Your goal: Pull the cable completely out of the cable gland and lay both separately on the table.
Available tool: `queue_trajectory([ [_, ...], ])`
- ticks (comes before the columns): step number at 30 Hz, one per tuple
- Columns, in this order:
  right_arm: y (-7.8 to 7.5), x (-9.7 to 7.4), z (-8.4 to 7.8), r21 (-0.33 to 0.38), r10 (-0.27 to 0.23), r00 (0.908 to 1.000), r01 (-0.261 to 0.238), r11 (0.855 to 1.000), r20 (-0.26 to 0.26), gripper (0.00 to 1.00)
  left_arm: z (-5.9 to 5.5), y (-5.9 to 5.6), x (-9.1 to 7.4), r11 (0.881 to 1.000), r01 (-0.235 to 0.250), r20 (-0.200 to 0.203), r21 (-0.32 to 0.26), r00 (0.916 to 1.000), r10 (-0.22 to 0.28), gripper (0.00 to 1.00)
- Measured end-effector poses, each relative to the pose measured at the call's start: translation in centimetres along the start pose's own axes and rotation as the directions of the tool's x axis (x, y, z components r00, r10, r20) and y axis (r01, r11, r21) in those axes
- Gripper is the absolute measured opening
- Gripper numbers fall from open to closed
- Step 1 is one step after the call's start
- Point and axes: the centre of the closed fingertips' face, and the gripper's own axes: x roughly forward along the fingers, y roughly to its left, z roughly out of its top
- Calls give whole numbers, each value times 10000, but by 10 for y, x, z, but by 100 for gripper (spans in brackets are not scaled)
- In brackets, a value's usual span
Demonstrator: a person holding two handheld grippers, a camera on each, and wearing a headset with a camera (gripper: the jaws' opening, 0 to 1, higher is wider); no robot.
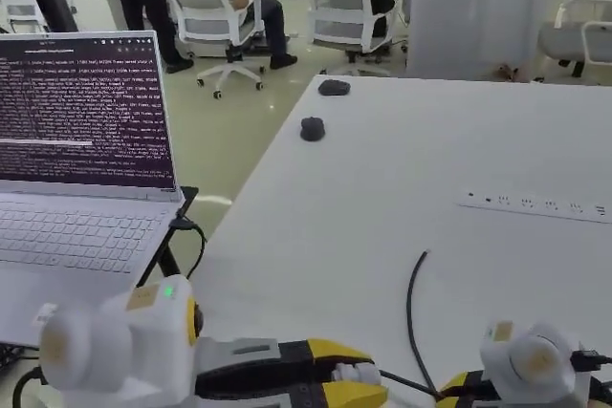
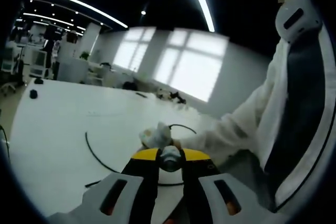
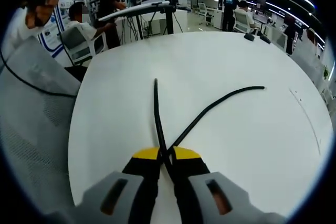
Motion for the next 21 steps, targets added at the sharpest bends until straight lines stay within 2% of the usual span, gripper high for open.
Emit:
queue_trajectory([
  [6, -6, 3, -1, 449, -5, 9997, -7, 9990, 258, 9, -2, 5, 8, 9999, 16, -3, -114, 10000, -16, 17],
  [12, -6, 4, -2, 418, 13, 9993, -29, 9991, 386, 9, -11, 10, 14, 9998, -87, -311, -177, 9995, 81, 17],
  [14, -6, 4, -2, 503, 6, 9987, -31, 9987, 511, 12, -10, 24, 13, 9967, -811, -221, 89, 9964, 813, 17],
  [15, -3, 2, -1, 436, 129, 9980, -156, 9989, 625, 14, -10, 27, 14, 9953, -949, -199, 203, 9952, 953, 17],
  [16, -2, 1, 0, 359, 191, 9972, -217, 9991, 721, 19, -11, 28, 15, 9952, -950, -217, 217, 9952, 955, 17],
  [18, 0, -2, 4, 230, 236, 9951, -259, 9994, 956, 27, -15, 38, 18, 9920, -1225, -334, 321, 9918, 1235, 17],
  [19, 1, -5, 4, 199, 272, 9945, -294, 9994, 1012, 30, -19, 42, 21, 9929, -1147, -525, 321, 9918, 1163, 17],
  [21, 3, -9, 6, 134, 323, 9930, -340, 9993, 1136, 31, -24, 49, 26, 9931, -1148, -701, 224, 9908, 1161, 17],
])
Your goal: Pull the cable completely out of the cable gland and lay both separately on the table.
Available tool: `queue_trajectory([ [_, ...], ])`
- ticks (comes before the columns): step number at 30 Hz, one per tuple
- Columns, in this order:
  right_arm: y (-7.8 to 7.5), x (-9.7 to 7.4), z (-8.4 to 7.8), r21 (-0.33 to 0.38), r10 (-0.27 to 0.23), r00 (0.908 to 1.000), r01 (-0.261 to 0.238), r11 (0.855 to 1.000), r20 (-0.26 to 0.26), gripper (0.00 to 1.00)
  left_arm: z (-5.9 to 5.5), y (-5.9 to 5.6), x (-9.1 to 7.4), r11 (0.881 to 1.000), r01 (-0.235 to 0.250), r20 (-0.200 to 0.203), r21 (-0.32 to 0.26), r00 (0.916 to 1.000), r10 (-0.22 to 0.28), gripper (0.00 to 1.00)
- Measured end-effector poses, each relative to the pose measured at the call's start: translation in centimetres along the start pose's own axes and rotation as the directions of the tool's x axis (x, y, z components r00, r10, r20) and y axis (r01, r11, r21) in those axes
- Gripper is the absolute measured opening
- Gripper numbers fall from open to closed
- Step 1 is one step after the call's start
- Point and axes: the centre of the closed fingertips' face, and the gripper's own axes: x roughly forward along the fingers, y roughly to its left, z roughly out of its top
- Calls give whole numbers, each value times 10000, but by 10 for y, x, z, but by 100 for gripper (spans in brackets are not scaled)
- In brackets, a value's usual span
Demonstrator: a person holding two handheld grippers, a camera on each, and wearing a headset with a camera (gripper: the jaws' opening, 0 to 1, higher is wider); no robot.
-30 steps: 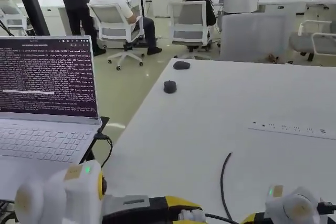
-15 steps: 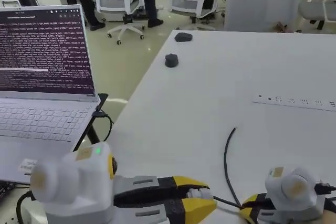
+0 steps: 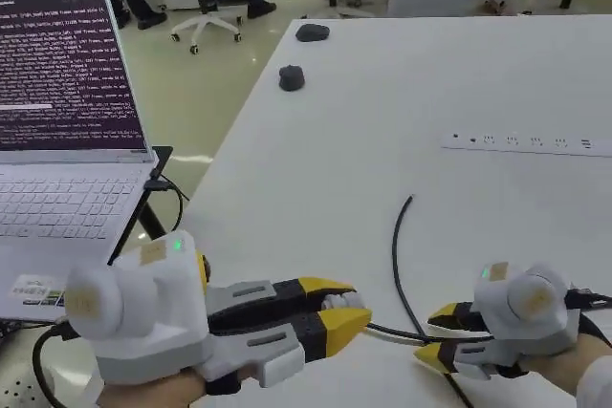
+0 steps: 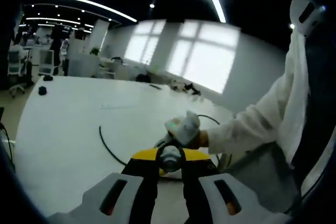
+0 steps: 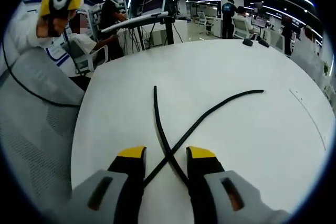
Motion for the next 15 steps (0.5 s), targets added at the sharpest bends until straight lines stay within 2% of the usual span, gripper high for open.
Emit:
queue_trajectory([
  [2, -1, -7, 4, 63, -87, 9998, 86, 9999, 197, 33, -2, 8, 9, 10000, -6, -56, 51, 10000, 6, 17],
  [6, 5, -22, 10, 171, 96, 9982, -107, 9998, 590, 38, -6, 23, 33, 9986, -54, -294, 531, 9995, 70, 17],
  [8, 10, -33, 12, 50, 237, 9972, -241, 9997, 704, 39, -13, 37, 50, 9886, -166, -610, 1498, 9978, 260, 17],
  [12, 18, -61, 14, 251, 51, 9935, -80, 9997, 1139, 39, -28, 53, 77, 9892, -59, -951, 1466, 9953, 200, 17],
  [15, 19, -87, 10, 745, -463, 9885, 358, 9966, 1442, 41, -44, 65, 96, 9900, -64, -1188, 1407, 9927, 233, 17],
])
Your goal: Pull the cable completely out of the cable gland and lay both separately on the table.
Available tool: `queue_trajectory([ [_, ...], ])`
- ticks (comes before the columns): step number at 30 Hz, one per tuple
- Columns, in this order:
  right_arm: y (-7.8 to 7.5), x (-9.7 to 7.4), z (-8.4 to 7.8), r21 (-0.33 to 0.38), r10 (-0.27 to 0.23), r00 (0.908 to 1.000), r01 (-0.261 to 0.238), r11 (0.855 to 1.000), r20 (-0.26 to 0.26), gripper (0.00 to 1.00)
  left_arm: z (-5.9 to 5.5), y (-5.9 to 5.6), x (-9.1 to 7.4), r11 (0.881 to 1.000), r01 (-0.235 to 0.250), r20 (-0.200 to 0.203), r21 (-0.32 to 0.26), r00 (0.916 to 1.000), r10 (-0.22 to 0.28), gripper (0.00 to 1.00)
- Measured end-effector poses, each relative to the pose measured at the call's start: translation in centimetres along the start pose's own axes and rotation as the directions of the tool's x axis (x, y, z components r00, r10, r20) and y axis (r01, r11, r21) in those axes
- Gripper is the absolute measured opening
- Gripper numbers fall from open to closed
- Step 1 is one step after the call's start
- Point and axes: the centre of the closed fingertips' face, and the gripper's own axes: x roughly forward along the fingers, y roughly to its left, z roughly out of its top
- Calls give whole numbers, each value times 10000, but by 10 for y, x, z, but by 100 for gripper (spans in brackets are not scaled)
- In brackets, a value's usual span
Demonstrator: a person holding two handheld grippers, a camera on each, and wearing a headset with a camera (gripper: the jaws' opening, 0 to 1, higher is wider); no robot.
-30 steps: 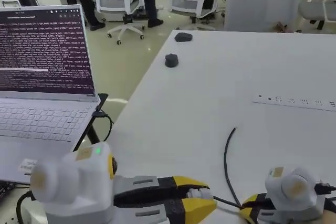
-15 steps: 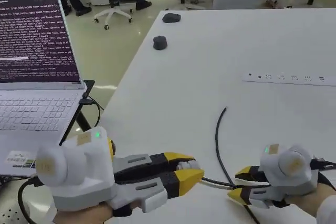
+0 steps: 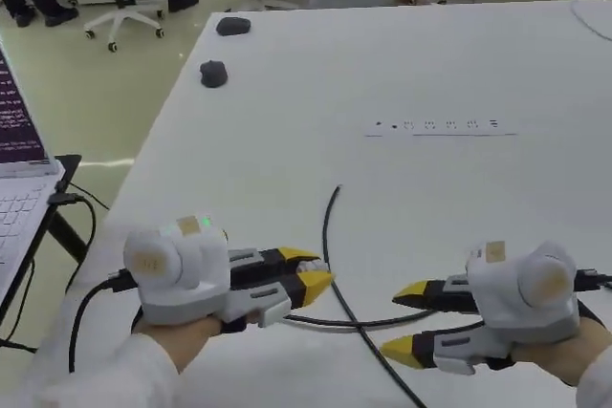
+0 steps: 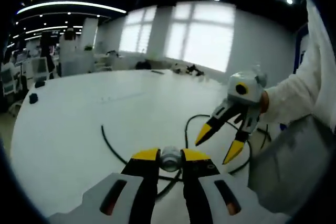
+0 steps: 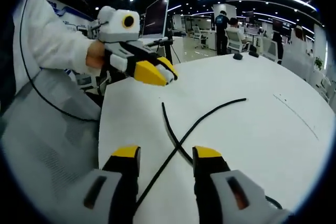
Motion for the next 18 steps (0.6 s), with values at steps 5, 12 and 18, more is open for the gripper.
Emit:
queue_trajectory([
  [5, 0, -36, -4, 685, -789, 9964, 767, 9947, 300, 41, -38, 9, 24, 9999, 58, -1043, -123, 9945, -71, 17],
  [12, -1, -75, -27, 2242, -2081, 9775, 1954, 9548, 343, 39, -69, 17, 37, 9998, -145, -1915, 125, 9814, 166, 17],
  [18, -1, -102, -41, 2833, -2797, 9595, 2591, 9234, 342, 39, -87, 21, 42, 9989, -400, -2284, 251, 9725, 447, 17],
])
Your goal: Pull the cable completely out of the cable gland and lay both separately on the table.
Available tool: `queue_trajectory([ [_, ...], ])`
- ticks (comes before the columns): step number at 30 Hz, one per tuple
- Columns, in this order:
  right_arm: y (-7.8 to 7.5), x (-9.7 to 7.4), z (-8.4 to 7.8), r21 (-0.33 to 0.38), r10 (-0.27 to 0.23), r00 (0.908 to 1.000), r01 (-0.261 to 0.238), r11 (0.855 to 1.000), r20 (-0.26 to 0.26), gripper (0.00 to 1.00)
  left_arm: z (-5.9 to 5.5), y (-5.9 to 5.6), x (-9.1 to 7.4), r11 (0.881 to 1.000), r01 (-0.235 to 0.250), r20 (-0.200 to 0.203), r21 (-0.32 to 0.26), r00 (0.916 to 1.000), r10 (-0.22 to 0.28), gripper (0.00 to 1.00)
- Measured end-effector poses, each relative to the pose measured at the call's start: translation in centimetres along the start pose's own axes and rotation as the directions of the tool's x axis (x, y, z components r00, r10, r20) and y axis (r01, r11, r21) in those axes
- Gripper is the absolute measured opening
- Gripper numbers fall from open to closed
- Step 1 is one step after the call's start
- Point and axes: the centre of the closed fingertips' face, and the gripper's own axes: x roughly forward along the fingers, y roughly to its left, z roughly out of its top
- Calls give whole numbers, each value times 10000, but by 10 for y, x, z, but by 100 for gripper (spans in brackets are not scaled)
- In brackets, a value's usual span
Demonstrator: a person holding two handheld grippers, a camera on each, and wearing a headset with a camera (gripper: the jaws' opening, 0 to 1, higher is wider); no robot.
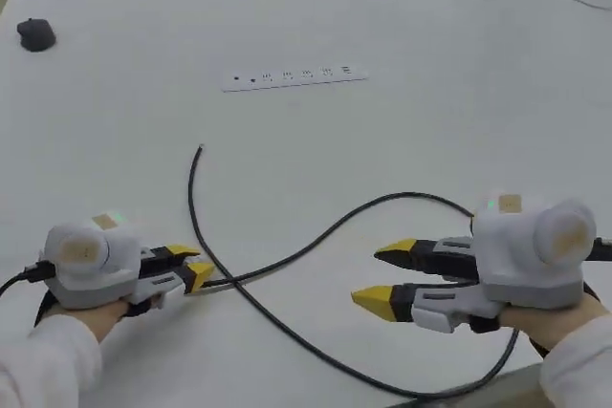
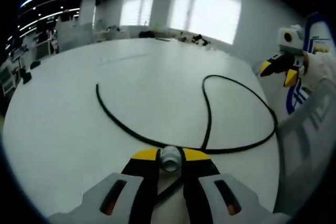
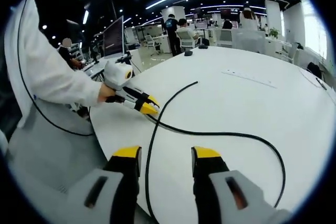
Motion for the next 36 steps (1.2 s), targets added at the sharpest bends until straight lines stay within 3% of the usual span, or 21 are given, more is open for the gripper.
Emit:
queue_trajectory([
  [10, -10, -22, -5, 261, -598, 9980, 592, 9979, 190, 40, -3, 1, 1, 9989, -440, -36, 141, 9990, 441, 17],
  [15, -10, -28, -4, 272, -706, 9973, 700, 9972, 211, 42, 1, -2, -15, 9971, -636, -98, 412, 9979, 641, 20],
  [20, -10, -37, -2, 206, -937, 9953, 931, 9954, 260, 47, 17, -7, -54, 9968, -801, 445, -50, 9958, 803, 29],
  [24, -7, -49, -1, 230, -1132, 9933, 1127, 9934, 213, 53, 30, -16, -100, 9948, -991, 834, -252, 9914, 1009, 36],
  [26, -7, -56, -5, 227, -1256, 9921, 1255, 9918, 30, 57, 32, -21, -119, 9939, -1060, 816, -302, 9908, 1081, 41],
  [28, -6, -64, -9, 313, -1360, 9906, 1365, 9902, -153, 60, 31, -25, -141, 9917, -1141, 707, -585, 9905, 1182, 51],
  [31, -9, -78, -19, 664, -1743, 9833, 1775, 9819, -519, 58, 32, -33, -177, 9861, -1465, 812, -784, 9849, 1528, 70],
  [33, -8, -87, -21, 1013, -1900, 9812, 1926, 9760, -349, 60, 33, -37, -197, 9792, -1515, 1029, -1349, 9808, 1659, 75],
  [36, -5, -100, -27, 1433, -2094, 9772, 2124, 9666, -359, 63, 31, -48, -221, 9714, -1699, 1000, -1660, 9771, 1880, 79],
])
